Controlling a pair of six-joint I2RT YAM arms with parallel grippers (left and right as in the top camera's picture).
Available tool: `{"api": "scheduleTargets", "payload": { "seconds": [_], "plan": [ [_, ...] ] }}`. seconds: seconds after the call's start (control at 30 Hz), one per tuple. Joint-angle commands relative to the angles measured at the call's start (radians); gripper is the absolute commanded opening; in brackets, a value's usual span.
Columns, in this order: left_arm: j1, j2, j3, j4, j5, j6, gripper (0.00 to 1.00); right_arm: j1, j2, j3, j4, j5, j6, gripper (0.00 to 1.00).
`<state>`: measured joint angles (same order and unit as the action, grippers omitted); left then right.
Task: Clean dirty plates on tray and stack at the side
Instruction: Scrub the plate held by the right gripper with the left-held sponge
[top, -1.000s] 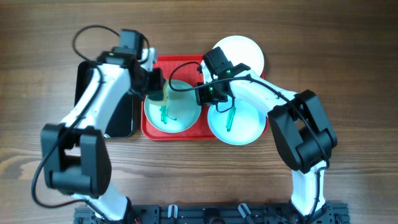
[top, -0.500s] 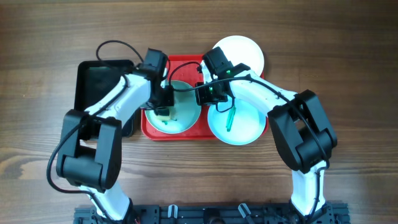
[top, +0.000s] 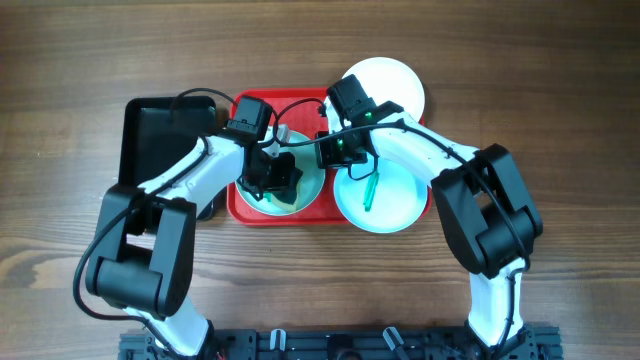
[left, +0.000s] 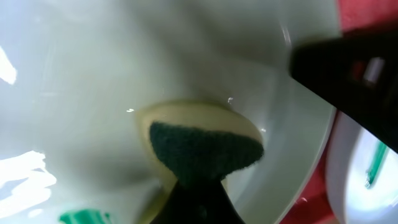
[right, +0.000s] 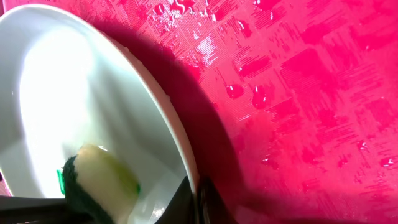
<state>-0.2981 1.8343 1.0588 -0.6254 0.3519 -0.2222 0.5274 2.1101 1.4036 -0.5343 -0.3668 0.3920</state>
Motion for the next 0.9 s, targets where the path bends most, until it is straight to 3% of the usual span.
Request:
{"api": "scheduleTargets", "payload": {
  "seconds": [0.0, 0.07, 0.13, 0.3, 0.4, 0.57, 0.63, 0.7, 0.87],
  "plan": [
    [-0.011, 0.028, -0.023, -0.019, -0.436, -0.204, 0.04, 0.003, 0.027, 0.011, 0.003, -0.016, 0.004, 0.04],
    [-0.011, 0.028, -0.023, -0.021, -0.716, -0.327, 0.04, 0.003, 0.027, 0.011, 0.005, -0.016, 0.004, 0.04],
    [-0.011, 0.028, -0.023, -0.01, -0.846, -0.352, 0.04, 0.003, 0.027, 0.011, 0.005, -0.016, 0.005, 0.04],
    [-0.014, 0.028, -0.023, 0.074, -0.852, -0.351, 0.04, 0.003, 0.027, 0.011, 0.006, -0.016, 0.011, 0.04],
    [-0.014, 0.028, -0.023, 0.156, -0.658, -0.293, 0.04, 0.003, 0.027, 0.011, 0.002, -0.016, 0.011, 0.04],
    [-0.014, 0.028, -0.023, 0.278, 0.056, -0.072, 0.04, 0.003, 0.027, 0.011, 0.003, -0.016, 0.008, 0.04],
    [-0.014, 0.028, -0.023, 0.257, 0.076, -0.073, 0.04, 0.003, 0.027, 0.011, 0.003, -0.016, 0.008, 0.04],
    [-0.013, 0.028, -0.023, 0.216, 0.001, -0.105, 0.04, 0.003, 0.027, 0.011, 0.003, -0.016, 0.007, 0.04],
    [-0.014, 0.028, -0.023, -0.027, -0.545, -0.421, 0.04, 0.003, 0.027, 0.011, 0.009, -0.016, 0.008, 0.04]
  ]
}}
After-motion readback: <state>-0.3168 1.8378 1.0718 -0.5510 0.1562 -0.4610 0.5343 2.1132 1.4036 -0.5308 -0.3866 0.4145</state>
